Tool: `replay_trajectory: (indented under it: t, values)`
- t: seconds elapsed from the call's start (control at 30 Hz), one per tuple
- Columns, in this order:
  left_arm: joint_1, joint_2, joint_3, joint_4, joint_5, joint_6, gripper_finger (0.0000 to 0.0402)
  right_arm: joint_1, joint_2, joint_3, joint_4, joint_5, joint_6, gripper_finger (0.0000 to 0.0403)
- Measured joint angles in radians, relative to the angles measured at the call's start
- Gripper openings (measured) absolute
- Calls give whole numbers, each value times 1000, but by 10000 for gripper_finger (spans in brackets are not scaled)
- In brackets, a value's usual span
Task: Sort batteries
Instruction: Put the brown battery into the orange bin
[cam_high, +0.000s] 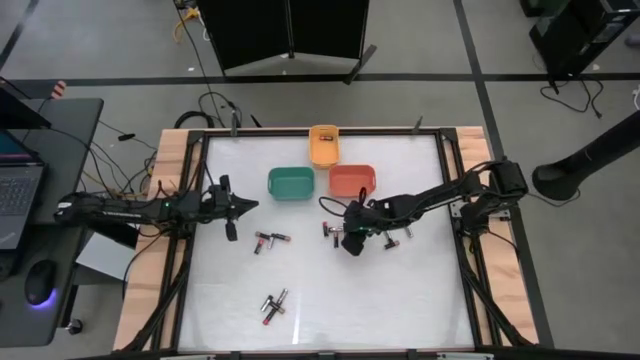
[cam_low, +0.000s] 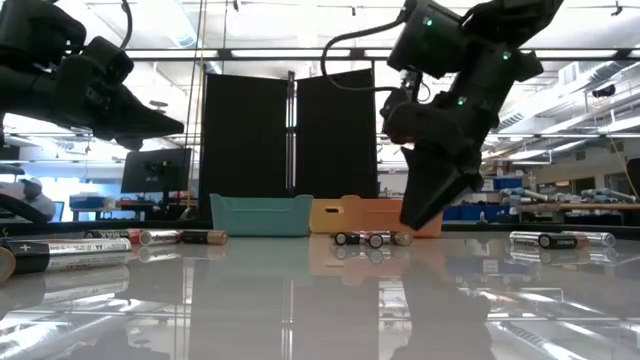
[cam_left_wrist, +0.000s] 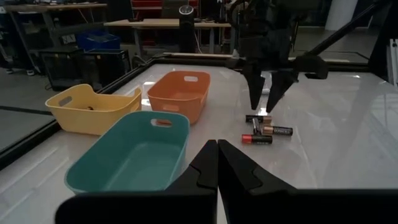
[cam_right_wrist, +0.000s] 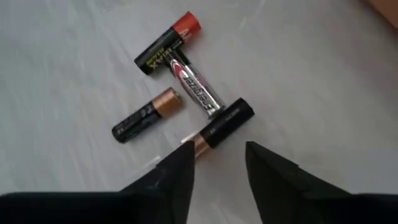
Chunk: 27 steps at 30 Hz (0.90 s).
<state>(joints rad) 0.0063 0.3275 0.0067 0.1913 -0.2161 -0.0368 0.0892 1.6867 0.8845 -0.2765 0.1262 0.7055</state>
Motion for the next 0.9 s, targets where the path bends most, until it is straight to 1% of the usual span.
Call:
replay_trajectory:
  t: [0.1,0.2,0.63,0.7,0.77,0.9]
  values:
    - [0,0,0,0,0,-1,10,1,6,0,17,5,3,179]
    - [0,0,0,0,0,-2,10,1,15,0,33,6,5,187]
    - [0,0,0,-1,-9,-1,10,-3,85,5,43,31,14,189]
    - [0,0,0,-1,-9,-1,10,-3,81,5,35,30,-2,183]
    - [0,0,0,-1,-9,-1,10,-4,72,5,14,26,-14,168]
    - [0,0,0,-1,-10,-1,10,-7,67,5,-51,27,-43,117]
